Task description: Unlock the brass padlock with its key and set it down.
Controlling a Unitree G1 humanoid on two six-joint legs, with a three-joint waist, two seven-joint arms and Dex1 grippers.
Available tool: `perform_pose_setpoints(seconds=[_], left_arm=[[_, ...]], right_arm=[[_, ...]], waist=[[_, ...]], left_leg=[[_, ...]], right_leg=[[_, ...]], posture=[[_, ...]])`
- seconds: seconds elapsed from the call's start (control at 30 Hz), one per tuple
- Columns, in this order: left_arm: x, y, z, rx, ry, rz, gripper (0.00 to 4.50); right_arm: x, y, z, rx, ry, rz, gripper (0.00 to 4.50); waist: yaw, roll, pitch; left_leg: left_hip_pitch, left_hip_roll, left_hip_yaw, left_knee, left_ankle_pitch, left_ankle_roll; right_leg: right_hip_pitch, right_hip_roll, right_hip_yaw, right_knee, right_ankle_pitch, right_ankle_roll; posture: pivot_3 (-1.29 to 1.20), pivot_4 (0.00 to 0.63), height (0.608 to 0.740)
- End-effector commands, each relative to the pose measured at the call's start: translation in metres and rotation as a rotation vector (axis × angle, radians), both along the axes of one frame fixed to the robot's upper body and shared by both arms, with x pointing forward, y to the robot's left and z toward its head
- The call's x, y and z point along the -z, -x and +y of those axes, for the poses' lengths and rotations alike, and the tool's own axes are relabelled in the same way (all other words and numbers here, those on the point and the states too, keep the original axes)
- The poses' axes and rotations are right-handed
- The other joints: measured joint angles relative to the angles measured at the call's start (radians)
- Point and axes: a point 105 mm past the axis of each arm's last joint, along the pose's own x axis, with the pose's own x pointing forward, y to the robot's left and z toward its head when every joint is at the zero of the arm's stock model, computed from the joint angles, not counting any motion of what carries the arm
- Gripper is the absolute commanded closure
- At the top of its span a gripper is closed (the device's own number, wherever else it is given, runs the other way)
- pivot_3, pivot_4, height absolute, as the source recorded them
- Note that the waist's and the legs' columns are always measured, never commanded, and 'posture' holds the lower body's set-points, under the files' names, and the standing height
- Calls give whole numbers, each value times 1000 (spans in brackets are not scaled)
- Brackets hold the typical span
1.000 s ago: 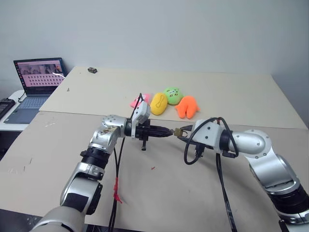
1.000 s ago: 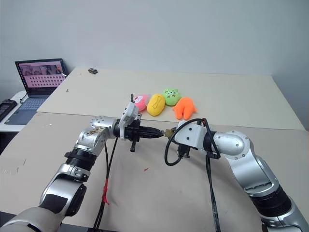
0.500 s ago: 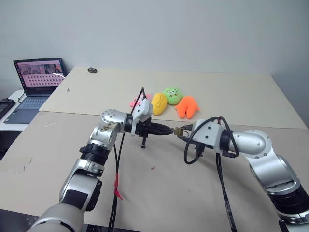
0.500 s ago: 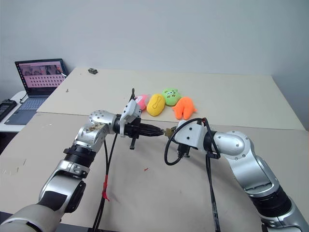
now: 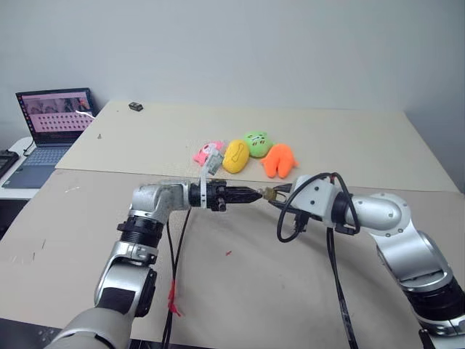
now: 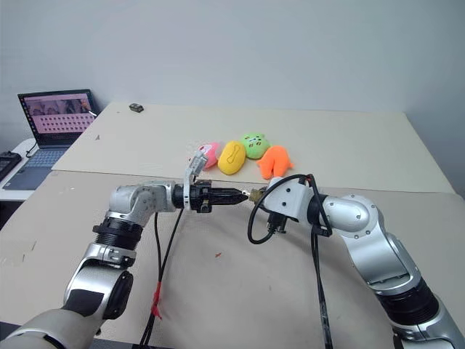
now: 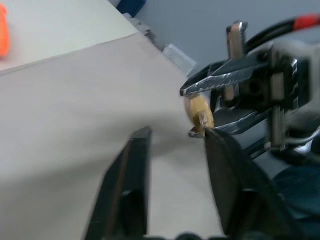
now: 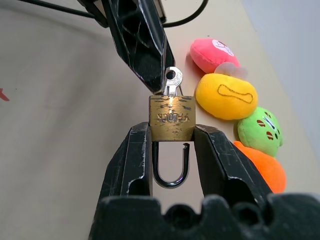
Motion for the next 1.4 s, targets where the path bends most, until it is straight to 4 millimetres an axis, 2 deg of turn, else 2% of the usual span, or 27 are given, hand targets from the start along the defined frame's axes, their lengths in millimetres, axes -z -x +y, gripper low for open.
perform_pose_setpoints(seconds=[0.03, 0.2, 0.43, 0.93, 1.17, 1.4], left_arm=[[-8, 15, 9, 78, -52, -63, 2029], [-7, 24, 14, 116, -60, -33, 2029], [-1, 23, 5, 107, -70, -19, 2029], [-13, 3, -14, 68, -21, 15, 2029], [-5, 10, -19, 106, -48, 18, 2029], [-2, 9, -17, 109, -82, 7, 2029]], right_arm=[[-10, 4, 6, -39, -11, -47, 3587], [-10, 3, 5, -38, -6, -47, 3587], [-11, 3, 6, -34, -6, -51, 3587], [-13, 5, 8, -35, -10, -56, 3587], [-14, 6, 8, -32, -14, -60, 3587], [-14, 5, 8, -31, -13, -60, 3587]], waist=[[-2, 0, 0], [5, 1, 0], [13, 1, 0], [11, 0, 0], [11, 0, 0], [11, 0, 0]], left_leg=[[0, 0, 0, 0, 0, 0], [3, 1, 0, -1, 0, -1], [1, 0, 1, 1, 1, -1], [0, -1, 1, 0, 0, -1], [0, -1, 1, 0, 0, -1], [0, -1, 1, 0, 0, -1]], right_leg=[[0, 0, 0, 0, 0, 0], [1, 0, 0, 1, 0, 0], [1, -2, 1, 0, 0, 0], [0, -1, 1, 0, 0, 0], [0, -1, 1, 0, 0, 0], [0, -1, 1, 0, 0, 0]], posture=[[0, 150, 650], [0, 150, 650], [0, 150, 650], [0, 150, 650], [0, 150, 650], [0, 150, 650]])
